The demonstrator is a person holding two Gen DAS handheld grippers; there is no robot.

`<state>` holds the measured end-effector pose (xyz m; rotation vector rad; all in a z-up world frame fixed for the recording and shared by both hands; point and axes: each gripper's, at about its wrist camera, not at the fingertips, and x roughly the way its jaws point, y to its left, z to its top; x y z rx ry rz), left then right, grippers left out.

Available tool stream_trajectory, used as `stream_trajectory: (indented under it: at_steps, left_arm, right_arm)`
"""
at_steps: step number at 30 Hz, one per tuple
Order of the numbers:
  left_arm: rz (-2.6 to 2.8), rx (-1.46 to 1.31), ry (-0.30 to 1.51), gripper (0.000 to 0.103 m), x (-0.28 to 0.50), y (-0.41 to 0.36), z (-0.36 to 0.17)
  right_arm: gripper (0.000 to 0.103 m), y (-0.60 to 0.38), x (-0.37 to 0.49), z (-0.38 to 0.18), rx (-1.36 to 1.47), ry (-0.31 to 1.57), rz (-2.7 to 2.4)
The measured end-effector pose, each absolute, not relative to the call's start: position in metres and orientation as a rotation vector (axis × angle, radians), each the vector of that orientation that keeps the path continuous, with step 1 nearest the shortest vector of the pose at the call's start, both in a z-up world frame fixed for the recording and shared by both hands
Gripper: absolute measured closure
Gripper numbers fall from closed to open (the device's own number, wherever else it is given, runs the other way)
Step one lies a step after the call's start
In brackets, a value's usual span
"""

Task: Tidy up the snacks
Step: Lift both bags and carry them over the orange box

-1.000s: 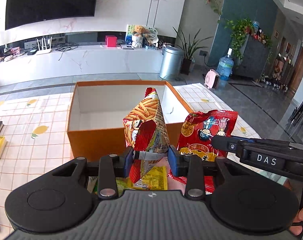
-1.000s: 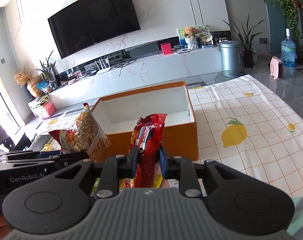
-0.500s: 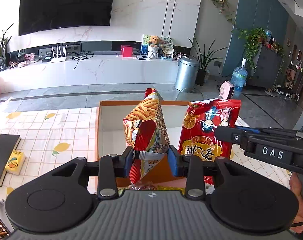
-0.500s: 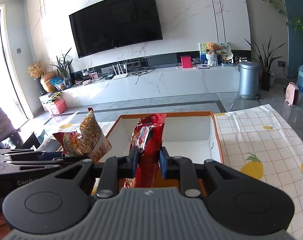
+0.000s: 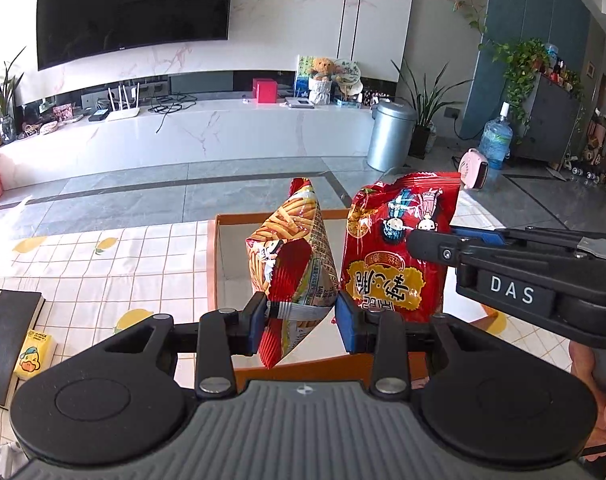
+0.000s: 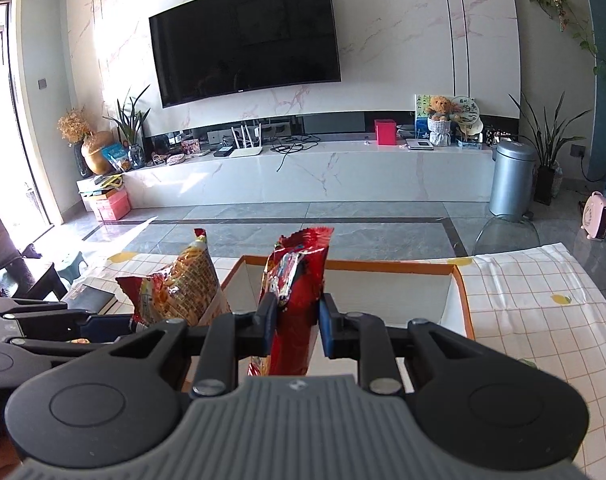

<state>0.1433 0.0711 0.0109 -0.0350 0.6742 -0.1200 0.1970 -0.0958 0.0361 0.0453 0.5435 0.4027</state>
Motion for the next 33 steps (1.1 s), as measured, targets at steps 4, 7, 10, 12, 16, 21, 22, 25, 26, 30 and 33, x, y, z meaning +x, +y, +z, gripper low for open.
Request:
stream_trajectory:
  at_steps: [4,7,10,12,16,21,22,25,26,30,33]
  left_arm:
    - [-0.122,-0.020,0.710,0.062,0.159,0.074,0.002]
    - [-0.124,-0.005,0.753,0.062,0.172,0.074,-0.008]
    - [-0.141,-0.006,0.810,0.062,0.185,0.076,-0.020]
    - [-0.155,-0.010,0.841,0.062,0.190,0.078,-0.027]
    - [-0.157,0.002,0.899,0.062,0.199,0.080,-0.039]
    - [-0.147,0.026,0.952,0.063,0.207,0.082,-0.050]
    - [-0.147,0.033,0.961,0.063,0.210,0.081,-0.051]
    - [-0.143,0.047,0.988,0.063,0.215,0.080,-0.054]
    - [-0.142,0.053,0.998,0.063,0.216,0.079,-0.056]
    - [-0.147,0.073,1.006,0.063,0.220,0.077,-0.058]
    - [-0.146,0.083,1.008,0.063,0.222,0.074,-0.058]
  right_arm:
    - [0.084,-0.087,0.223,0.023,0.041,0.578,0.383]
    - [0.084,-0.080,0.244,0.011,0.041,0.627,0.374]
    - [0.084,-0.075,0.261,-0.002,0.039,0.681,0.369]
    - [0.084,-0.073,0.272,-0.013,0.043,0.721,0.369]
    - [0.084,-0.070,0.291,-0.033,0.083,0.817,0.384]
    - [0.084,-0.067,0.310,-0.058,0.142,0.929,0.393]
    - [0.084,-0.066,0.312,-0.061,0.146,0.943,0.396]
    - [0.084,-0.062,0.317,-0.071,0.159,0.991,0.395]
    - [0.084,-0.061,0.319,-0.074,0.158,1.001,0.393]
    - [0.084,-0.054,0.321,-0.079,0.136,1.017,0.386]
    - [0.083,-0.050,0.321,-0.081,0.107,1.023,0.373]
